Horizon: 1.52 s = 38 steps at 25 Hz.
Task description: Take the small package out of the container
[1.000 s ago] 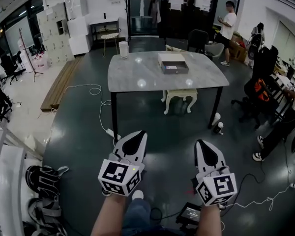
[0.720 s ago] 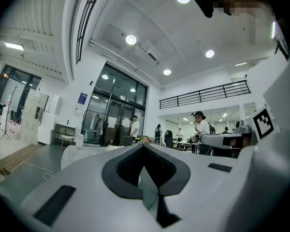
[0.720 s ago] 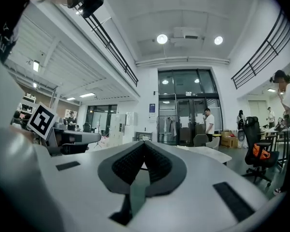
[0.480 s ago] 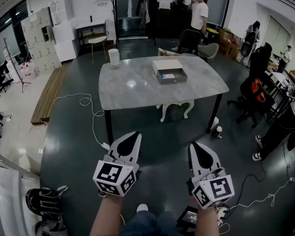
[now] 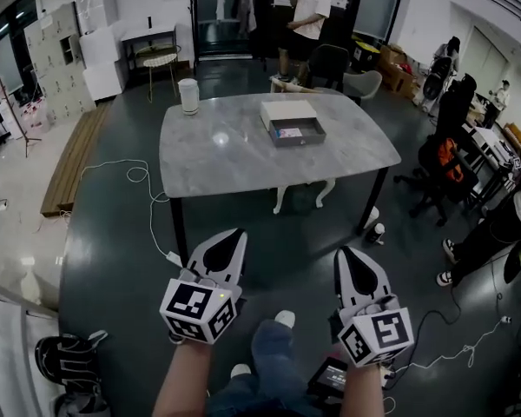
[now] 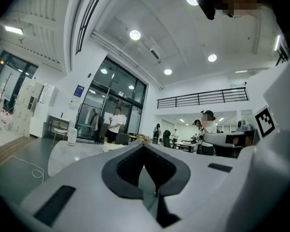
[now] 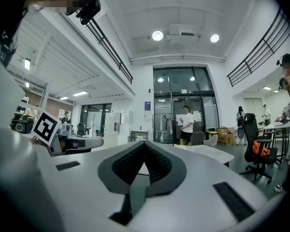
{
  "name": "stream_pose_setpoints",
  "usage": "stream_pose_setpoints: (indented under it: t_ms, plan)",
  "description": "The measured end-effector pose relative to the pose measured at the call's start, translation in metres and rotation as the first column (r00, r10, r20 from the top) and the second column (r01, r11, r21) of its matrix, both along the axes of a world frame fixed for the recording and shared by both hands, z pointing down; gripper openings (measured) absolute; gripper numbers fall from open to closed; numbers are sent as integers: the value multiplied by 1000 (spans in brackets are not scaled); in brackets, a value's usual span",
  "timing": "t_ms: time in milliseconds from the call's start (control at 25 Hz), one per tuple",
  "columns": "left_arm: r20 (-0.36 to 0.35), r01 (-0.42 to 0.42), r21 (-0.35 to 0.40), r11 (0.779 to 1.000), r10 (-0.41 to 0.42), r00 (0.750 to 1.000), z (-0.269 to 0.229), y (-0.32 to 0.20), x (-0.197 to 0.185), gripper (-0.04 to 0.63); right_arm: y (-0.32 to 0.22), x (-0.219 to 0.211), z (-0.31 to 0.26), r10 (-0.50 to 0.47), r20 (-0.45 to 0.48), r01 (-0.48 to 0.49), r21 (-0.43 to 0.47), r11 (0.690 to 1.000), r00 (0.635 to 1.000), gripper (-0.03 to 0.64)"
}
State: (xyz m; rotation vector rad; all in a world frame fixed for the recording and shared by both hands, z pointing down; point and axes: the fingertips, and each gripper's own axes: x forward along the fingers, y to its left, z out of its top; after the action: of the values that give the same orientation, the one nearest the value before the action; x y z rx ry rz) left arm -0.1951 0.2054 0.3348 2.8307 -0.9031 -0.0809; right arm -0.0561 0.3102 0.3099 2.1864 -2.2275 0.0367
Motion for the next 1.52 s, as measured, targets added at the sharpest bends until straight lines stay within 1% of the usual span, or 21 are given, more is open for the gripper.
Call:
stream_pose_setpoints:
  t_ms: [160, 240, 360, 640, 1000, 1120, 1240, 1400, 1520]
  plan:
    - [21, 6, 7, 1000, -6, 1000, 5, -27, 17, 8, -33, 16, 9, -20, 13, 20, -2, 1000, 1000, 25]
    - [20, 7, 11, 1000, -7, 1000, 3, -42, 29, 8, -51, 28, 10, -25, 18, 25, -1, 1000, 1000, 25]
    - [10, 1, 17, 1000, -1, 1000, -1, -71, 54, 8, -83, 54, 4, -29, 15, 29, 8, 1000, 999, 25]
    - [26, 3, 28, 1000, -3, 1000, -9, -132, 116, 8, -151, 118, -5, -42, 8, 42, 2, 999, 999, 25]
    - [16, 69, 33, 997, -69, 997, -15, -190, 160, 8, -215, 174, -7, -94, 6, 94, -20, 995, 996, 25]
    - [26, 75, 42, 996, -76, 997, -16, -201, 169, 8, -231, 186, -6, -95, 30, 95, -19, 995, 995, 25]
    - [39, 88, 36, 995, -90, 995, -11, -207, 169, 8, -241, 189, -1, -112, 35, 113, -23, 993, 993, 25]
    - [38, 117, 32, 993, -118, 992, -1, -221, 164, 8, -256, 189, 10, -121, 46, 123, -29, 992, 992, 25]
    - [32, 131, 26, 991, -132, 991, 8, -238, 164, 8, -271, 191, 19, -130, 32, 131, -39, 991, 991, 25]
